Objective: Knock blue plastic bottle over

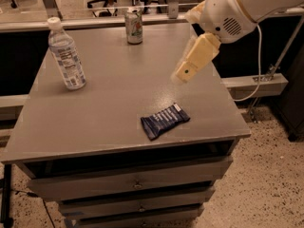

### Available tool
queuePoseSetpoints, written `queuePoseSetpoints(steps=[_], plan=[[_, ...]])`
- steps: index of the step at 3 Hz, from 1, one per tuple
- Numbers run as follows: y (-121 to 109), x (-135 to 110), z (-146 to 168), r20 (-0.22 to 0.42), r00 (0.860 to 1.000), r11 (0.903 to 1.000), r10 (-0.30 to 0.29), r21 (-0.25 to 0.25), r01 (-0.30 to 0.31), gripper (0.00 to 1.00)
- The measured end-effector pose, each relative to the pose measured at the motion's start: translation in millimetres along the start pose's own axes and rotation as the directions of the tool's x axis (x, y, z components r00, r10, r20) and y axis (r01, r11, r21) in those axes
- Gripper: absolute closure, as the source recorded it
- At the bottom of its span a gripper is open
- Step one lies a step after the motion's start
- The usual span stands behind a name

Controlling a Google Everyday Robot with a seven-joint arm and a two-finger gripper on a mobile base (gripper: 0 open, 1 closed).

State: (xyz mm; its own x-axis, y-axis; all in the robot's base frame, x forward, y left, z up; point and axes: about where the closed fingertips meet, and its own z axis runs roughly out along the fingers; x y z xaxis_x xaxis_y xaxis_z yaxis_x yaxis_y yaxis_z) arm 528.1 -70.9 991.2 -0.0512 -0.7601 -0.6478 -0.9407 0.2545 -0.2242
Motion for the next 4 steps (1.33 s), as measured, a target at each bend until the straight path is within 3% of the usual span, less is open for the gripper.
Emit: queuePoseSetpoints(steps=[1, 2, 3, 4], plan=[[0, 0, 0, 0.0, 1.0, 1.0, 0.0, 0.0, 0.0, 0.0], [-2, -14, 23, 0.069, 0.998, 0.9999, 0.01, 0.004, -0.01, 0.0], [-10, -67, 97, 0.242, 0.97, 0.9993, 0.023, -0.034, -0.015, 0.0], [-15, -124, 161, 0.373, 0.927, 0.9971, 0.024, -0.076, 0.005, 0.0]])
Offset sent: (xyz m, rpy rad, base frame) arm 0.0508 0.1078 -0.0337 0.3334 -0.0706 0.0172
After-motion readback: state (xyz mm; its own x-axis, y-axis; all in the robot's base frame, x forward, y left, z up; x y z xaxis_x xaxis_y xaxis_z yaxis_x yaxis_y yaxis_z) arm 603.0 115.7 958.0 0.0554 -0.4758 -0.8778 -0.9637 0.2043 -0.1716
